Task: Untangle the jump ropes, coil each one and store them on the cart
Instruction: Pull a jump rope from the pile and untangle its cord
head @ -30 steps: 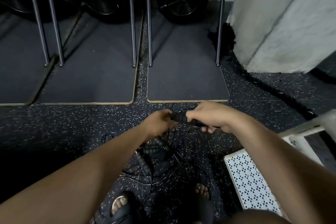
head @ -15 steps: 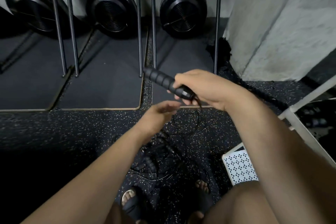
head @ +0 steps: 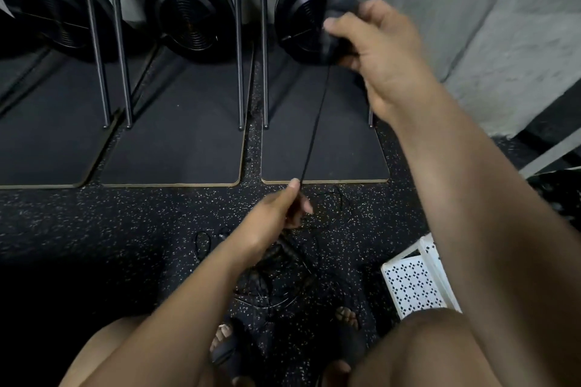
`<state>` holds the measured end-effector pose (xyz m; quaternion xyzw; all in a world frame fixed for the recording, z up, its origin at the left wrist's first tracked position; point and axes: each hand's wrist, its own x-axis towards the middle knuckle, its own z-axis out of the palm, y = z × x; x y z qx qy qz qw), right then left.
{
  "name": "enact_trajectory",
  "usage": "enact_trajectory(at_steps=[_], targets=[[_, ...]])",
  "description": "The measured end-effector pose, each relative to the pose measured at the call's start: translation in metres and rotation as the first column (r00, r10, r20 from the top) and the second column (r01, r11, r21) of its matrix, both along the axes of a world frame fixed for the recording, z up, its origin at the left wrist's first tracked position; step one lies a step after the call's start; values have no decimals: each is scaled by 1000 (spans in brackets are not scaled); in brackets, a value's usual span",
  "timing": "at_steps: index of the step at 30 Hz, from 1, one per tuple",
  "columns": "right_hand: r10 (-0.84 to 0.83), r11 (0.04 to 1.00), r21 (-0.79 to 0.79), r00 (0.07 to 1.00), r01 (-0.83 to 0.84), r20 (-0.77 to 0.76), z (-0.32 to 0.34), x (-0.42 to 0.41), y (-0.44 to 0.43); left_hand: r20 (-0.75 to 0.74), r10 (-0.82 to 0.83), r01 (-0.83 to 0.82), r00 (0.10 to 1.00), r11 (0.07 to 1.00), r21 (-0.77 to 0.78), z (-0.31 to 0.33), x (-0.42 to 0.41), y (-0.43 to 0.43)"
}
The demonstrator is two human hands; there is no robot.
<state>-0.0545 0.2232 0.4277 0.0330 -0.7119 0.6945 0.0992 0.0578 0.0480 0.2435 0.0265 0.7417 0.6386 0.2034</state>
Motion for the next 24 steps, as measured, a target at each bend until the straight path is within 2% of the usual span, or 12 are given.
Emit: enact_trajectory(at_steps=[5,11,15,19,22,24], targets=[[-129,990,-54,992,130,5,-28,13,7,-41,161,-157,986,984,86,9,-20,-9],[-217,973,116,964,200,156,-92,54,2,-9,312,-307,950,939,157,15,-33,-13],[-91,995,-6,949,97,302,-117,80,-7,-39,408,-394,912,900,188,22,-47,-15],[95,994,-83,928,-69,361,-129,91,-19,-47,474,-455,879,865,212,29,-56,-21],[139,989,-90,922,-114,361,-132,90,-27,-42,509,-491,860,846,210,33,-59,-26],[102,992,-107,925,-67,365,-134,81,-33,-37,503,-484,864,847,220,34,-60,-28]])
